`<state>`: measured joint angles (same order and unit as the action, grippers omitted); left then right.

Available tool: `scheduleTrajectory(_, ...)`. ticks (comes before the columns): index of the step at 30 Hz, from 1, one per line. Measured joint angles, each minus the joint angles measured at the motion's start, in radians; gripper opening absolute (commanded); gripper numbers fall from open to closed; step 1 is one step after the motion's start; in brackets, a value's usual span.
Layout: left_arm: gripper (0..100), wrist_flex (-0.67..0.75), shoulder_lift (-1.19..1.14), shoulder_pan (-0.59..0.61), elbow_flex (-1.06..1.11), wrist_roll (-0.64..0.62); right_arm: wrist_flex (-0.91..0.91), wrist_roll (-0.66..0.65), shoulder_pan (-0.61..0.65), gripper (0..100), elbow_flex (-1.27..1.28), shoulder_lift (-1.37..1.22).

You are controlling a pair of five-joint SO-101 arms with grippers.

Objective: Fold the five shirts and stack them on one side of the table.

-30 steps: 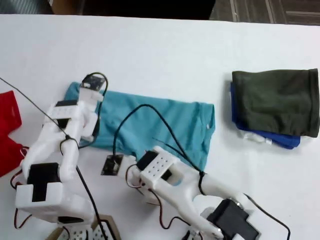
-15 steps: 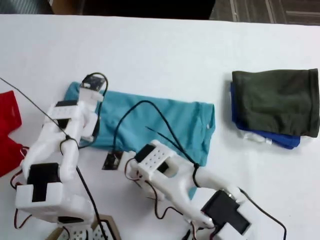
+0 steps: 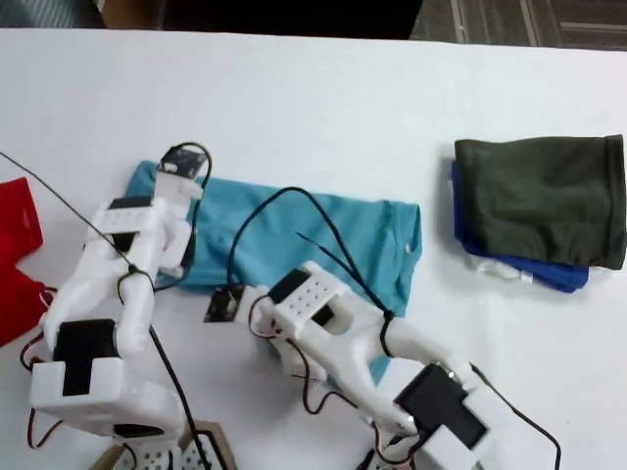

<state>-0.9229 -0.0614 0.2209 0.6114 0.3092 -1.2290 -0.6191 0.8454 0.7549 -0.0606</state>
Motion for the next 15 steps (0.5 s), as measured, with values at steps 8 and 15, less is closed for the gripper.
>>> scheduleTrajectory(8, 3, 0.0, 0.0, 0.0, 0.0, 0.0, -0.183, -0.195, -0.23, 2.0, -0.209, 0.037)
scheduleTrajectory(15, 3, 0.0, 0.0, 0.0, 0.0, 0.0, -0.281, -0.333, -0.382, 2.0, -0.47, 0.044)
